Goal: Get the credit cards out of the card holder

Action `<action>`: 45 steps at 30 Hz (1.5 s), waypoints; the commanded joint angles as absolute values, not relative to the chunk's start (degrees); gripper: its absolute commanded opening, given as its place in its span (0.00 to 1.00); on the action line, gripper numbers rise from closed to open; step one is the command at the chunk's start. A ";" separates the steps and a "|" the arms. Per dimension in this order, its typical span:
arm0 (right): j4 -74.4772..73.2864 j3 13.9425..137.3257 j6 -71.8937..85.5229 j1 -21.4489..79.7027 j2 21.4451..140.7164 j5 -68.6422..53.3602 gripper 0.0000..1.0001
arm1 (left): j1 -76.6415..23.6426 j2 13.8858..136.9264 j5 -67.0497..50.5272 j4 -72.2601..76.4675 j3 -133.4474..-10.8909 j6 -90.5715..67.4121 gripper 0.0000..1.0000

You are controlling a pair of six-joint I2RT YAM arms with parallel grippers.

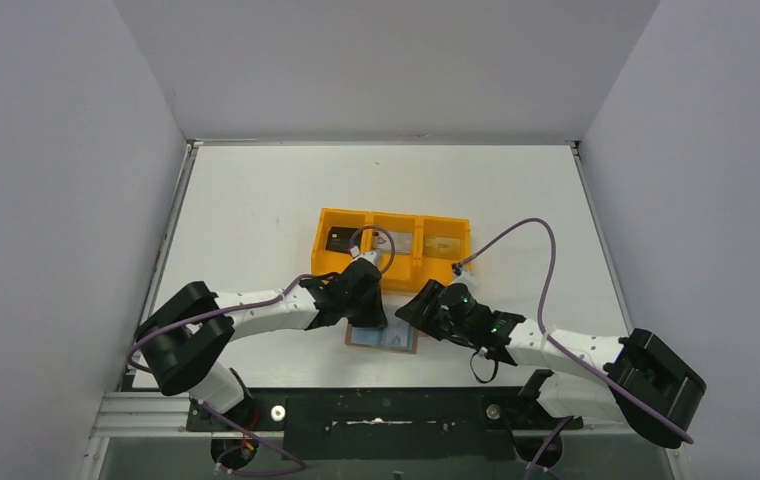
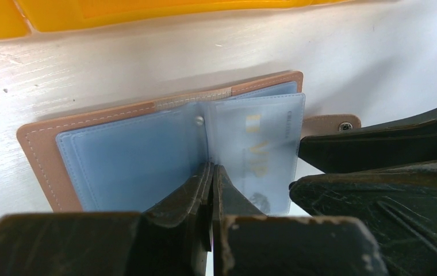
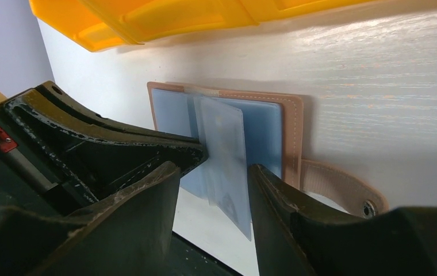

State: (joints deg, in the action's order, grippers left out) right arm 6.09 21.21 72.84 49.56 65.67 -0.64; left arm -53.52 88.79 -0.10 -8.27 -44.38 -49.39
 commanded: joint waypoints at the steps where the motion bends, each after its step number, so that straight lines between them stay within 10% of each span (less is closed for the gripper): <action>1: 10.26 22.05 72.66 50.12 67.49 -1.30 0.47 | -53.29 86.47 -0.78 -4.48 -44.43 -50.10 0.00; 35: 16.31 21.97 72.74 49.73 69.04 -5.77 0.44 | -53.10 85.16 -0.24 -4.98 -44.30 -49.92 0.00; 45: 18.13 25.52 70.58 49.72 70.15 -9.76 0.44 | -52.55 81.71 3.99 -8.99 -44.44 -50.18 0.41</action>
